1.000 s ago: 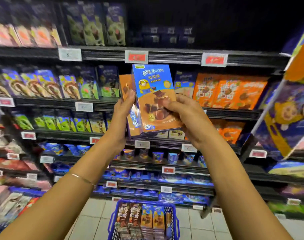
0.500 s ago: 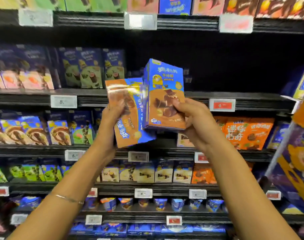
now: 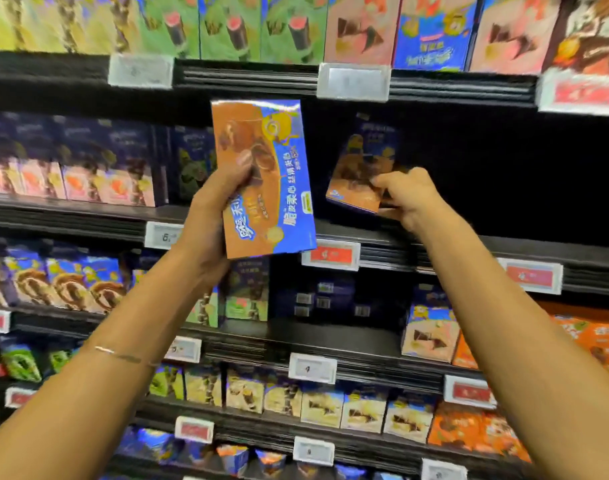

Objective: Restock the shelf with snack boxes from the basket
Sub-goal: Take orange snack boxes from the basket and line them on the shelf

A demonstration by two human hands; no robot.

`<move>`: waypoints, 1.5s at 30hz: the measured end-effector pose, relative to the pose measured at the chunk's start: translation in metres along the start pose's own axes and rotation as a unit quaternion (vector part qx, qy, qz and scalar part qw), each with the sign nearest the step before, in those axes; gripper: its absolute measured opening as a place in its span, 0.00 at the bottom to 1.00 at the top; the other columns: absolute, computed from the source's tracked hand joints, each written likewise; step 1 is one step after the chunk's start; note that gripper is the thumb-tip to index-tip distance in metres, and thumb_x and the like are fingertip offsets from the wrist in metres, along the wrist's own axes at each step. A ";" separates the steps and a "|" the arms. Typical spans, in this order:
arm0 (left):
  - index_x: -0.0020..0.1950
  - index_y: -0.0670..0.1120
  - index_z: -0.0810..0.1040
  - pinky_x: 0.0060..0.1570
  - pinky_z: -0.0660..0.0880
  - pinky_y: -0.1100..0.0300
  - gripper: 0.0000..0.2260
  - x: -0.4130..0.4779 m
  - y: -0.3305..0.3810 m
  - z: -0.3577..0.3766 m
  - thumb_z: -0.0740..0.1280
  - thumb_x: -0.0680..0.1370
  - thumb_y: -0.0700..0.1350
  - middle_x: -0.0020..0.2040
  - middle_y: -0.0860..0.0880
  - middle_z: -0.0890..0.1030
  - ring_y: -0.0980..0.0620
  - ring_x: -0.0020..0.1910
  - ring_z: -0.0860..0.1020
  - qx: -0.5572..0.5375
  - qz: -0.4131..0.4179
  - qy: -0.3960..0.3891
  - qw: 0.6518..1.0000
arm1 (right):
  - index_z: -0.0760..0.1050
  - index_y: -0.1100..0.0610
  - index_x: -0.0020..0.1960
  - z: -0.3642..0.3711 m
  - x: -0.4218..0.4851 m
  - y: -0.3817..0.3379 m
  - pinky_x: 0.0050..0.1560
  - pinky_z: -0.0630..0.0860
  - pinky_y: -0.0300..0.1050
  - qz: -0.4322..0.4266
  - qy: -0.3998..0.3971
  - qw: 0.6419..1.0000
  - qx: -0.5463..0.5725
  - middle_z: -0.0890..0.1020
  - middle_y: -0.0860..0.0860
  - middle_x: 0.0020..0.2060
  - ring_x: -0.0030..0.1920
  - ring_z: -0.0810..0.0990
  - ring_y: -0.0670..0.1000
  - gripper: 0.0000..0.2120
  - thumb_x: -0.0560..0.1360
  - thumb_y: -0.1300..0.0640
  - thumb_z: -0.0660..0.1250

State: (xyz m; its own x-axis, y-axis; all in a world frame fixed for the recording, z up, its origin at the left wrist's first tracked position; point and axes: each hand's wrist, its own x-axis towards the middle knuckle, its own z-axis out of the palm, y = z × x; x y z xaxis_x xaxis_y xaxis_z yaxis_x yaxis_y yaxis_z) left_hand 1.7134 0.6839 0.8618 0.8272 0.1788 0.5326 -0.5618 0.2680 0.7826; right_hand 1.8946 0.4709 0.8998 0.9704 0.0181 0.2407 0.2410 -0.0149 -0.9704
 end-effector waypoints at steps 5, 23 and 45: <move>0.50 0.53 0.89 0.49 0.84 0.56 0.14 0.013 0.011 -0.005 0.64 0.81 0.53 0.50 0.51 0.89 0.52 0.47 0.88 -0.022 0.027 0.032 0.999 | 0.75 0.66 0.66 0.028 0.059 0.020 0.55 0.75 0.44 -0.072 -0.041 0.947 -0.311 0.78 0.63 0.64 0.55 0.78 0.55 0.15 0.81 0.61 0.63; 0.49 0.55 0.90 0.45 0.84 0.58 0.12 0.030 0.006 0.002 0.67 0.78 0.55 0.50 0.50 0.89 0.52 0.46 0.88 0.013 0.009 0.061 0.998 | 0.71 0.62 0.73 0.077 0.122 0.037 0.68 0.72 0.55 -0.153 -0.096 0.863 -0.471 0.74 0.62 0.70 0.68 0.75 0.63 0.20 0.83 0.57 0.64; 0.65 0.50 0.82 0.51 0.84 0.55 0.22 0.036 -0.022 0.035 0.58 0.85 0.63 0.58 0.48 0.88 0.48 0.55 0.88 0.060 0.049 0.037 0.996 | 0.77 0.56 0.60 0.031 -0.094 -0.022 0.50 0.85 0.47 -0.156 -0.198 0.968 0.016 0.86 0.50 0.52 0.50 0.86 0.46 0.17 0.79 0.46 0.69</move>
State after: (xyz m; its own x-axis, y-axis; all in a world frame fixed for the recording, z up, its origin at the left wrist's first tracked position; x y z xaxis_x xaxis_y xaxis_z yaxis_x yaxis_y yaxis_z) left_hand 1.7558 0.6516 0.8748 0.7638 0.2696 0.5864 -0.6324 0.1311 0.7635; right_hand 1.7973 0.5003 0.8975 0.7674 0.3988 0.5022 0.5144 0.0847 -0.8534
